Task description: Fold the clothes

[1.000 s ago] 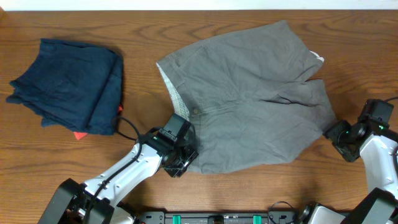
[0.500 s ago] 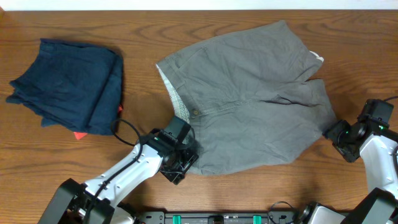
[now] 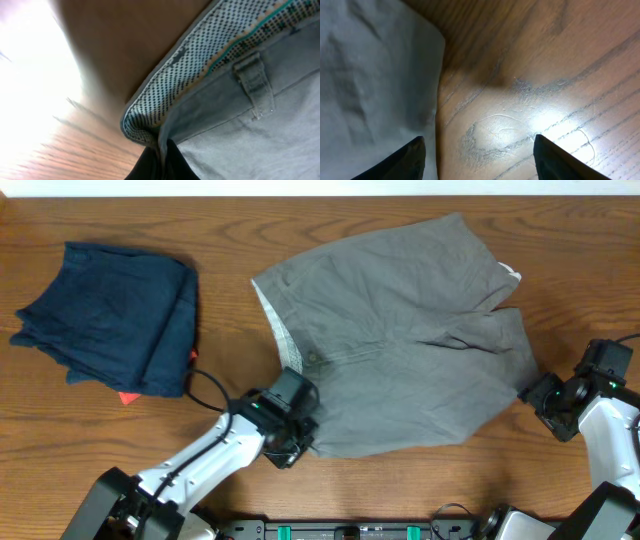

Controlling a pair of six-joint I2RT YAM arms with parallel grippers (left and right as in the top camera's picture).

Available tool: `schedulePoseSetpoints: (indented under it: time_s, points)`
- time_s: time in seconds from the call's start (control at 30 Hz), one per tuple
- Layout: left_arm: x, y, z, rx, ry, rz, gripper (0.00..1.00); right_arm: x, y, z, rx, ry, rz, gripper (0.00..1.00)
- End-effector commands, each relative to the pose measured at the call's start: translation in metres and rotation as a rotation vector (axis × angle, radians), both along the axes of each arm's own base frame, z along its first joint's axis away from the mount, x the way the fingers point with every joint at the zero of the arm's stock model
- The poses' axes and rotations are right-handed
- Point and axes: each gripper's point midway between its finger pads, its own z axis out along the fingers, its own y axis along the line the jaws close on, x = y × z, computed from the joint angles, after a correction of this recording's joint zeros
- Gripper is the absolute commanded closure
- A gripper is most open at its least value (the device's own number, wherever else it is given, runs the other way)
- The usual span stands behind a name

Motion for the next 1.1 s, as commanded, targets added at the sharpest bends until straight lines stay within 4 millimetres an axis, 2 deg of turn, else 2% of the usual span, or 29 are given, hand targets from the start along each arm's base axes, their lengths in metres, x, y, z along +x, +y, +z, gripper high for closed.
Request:
schedulePoseSetpoints:
  time_s: [0.0,0.13,0.27,0.53,0.6,0.77,0.8,0.83,0.87,0.9,0.93,1.07]
  points:
    - [0.007,0.025,0.0,0.047,-0.039,-0.039,0.94,-0.001,0.001,-0.001,0.004,0.004,0.02,0.32]
    - [0.02,0.049,0.012,0.046,-0.095,-0.04,0.94,-0.003,0.014,-0.005,0.071,-0.003,0.034,0.31]
    - [0.029,0.061,0.021,0.04,-0.145,-0.028,0.94,-0.001,0.032,-0.01,0.16,-0.033,0.052,0.31]
    - [0.03,0.064,0.023,0.045,-0.153,-0.022,0.94,0.001,0.051,-0.032,0.209,-0.082,0.014,0.31]
    - [0.03,0.065,0.022,0.051,-0.154,-0.021,0.94,0.008,0.06,-0.036,0.243,-0.131,0.015,0.32]
    - [0.032,0.067,0.022,0.065,-0.162,-0.028,0.94,0.026,0.064,-0.038,0.227,-0.225,0.024,0.38]
    - [0.032,0.067,0.022,0.065,-0.164,-0.033,0.94,0.03,0.066,-0.037,0.221,-0.245,0.037,0.41]
    - [0.032,0.067,0.022,0.067,-0.166,-0.036,0.94,0.034,0.068,-0.036,0.215,-0.262,0.049,0.51]
    - [0.032,0.068,0.022,0.07,-0.167,-0.036,0.94,0.037,0.069,-0.035,0.214,-0.271,0.055,0.66]
    - [0.032,0.069,0.022,0.074,-0.168,-0.035,0.94,0.039,0.071,-0.035,0.215,-0.277,0.06,0.87]
    - [0.033,0.07,0.021,0.08,-0.171,-0.037,0.94,0.039,0.073,-0.035,0.216,-0.277,0.065,0.99]
    - [0.038,0.071,0.026,0.096,-0.214,-0.109,0.94,0.037,0.072,-0.033,0.211,-0.268,0.084,0.99]
